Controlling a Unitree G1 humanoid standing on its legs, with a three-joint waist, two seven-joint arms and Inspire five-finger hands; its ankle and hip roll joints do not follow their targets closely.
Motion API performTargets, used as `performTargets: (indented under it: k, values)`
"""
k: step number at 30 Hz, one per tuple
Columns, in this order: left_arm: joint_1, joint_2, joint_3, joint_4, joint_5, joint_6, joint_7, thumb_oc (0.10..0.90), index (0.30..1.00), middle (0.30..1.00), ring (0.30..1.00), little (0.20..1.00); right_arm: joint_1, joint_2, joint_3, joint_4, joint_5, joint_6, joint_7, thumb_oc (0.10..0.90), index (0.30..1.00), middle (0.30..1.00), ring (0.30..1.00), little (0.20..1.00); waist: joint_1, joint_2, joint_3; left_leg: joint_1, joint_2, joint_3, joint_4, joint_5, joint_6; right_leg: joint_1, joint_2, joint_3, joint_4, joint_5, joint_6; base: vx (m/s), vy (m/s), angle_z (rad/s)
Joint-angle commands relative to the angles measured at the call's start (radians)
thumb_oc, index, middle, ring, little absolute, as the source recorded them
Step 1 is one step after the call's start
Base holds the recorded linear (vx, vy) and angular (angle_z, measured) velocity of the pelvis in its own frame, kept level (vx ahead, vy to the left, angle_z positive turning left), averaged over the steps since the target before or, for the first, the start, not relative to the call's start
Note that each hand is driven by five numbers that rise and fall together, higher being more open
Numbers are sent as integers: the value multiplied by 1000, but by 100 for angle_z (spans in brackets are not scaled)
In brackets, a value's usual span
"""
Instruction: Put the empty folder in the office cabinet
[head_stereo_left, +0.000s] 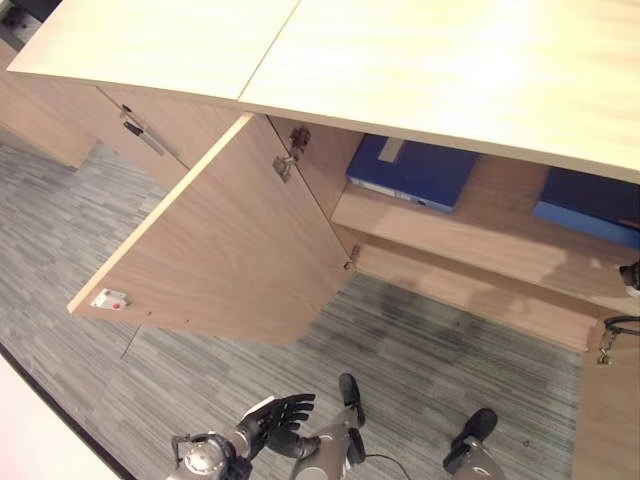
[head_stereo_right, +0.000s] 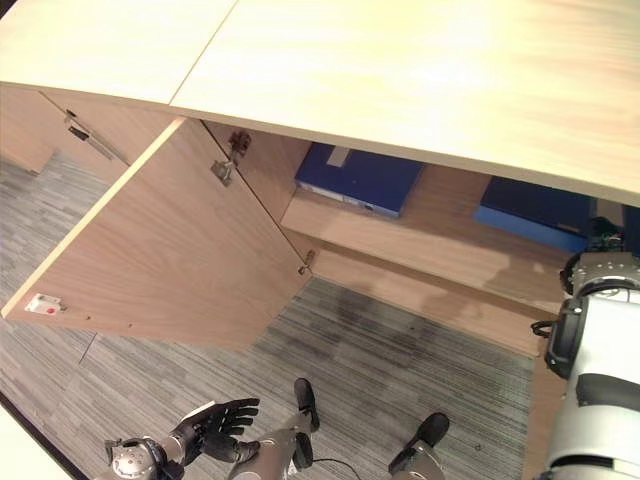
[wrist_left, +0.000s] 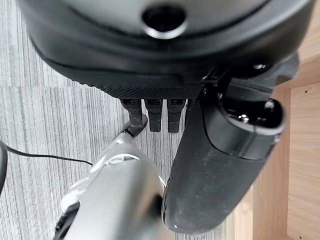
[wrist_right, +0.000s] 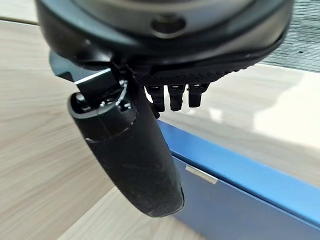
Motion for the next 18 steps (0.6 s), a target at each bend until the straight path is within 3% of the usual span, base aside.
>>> performTargets:
  k: [1,5,7,8,12,18]
  values:
    - [-10,28,7,12,5,0,-20,800,900,900,900,900,-62,-45,16,-106,-45,-44,9,800,900,900,900,900,30,-11,28,93,54,-7,15,-82,-144,84,102,5,32,-204,17,-15,-1,8]
    - [-3,18,15,20,0,5,-23,800,900,900,900,900,-10,17,-8,-118,-49,-48,11,800,900,900,900,900,21,-26,20,118,51,-7,15,-88,-139,118,114,4,20,-203,15,-14,14,6]
    - [-4,7,19,30,-7,5,-19,800,900,900,900,900,14,82,-9,-138,-81,-51,15,800,900,900,900,900,15,-38,12,137,49,-5,11,-88,-138,143,119,3,0,-197,15,-22,42,-4]
    - [-2,0,44,44,-30,8,-9,800,900,900,900,900,54,156,-20,-167,-109,-63,18,800,900,900,900,900,4,-50,8,160,42,-2,1,-90,-133,166,124,3,-16,-188,16,-18,43,-8]
    - [-6,-9,83,78,-61,1,12,800,900,900,900,900,51,248,19,-269,-153,-89,39,800,900,900,900,900,-4,-59,16,168,46,10,-5,-81,-131,160,129,7,-16,-178,14,-41,37,-10]
    - [6,-33,112,97,-81,-5,8,800,900,900,900,900,94,298,55,-392,-177,-128,89,800,900,900,900,900,-21,-58,12,182,52,8,-14,-69,-135,182,135,4,-35,-168,11,-24,22,-5]
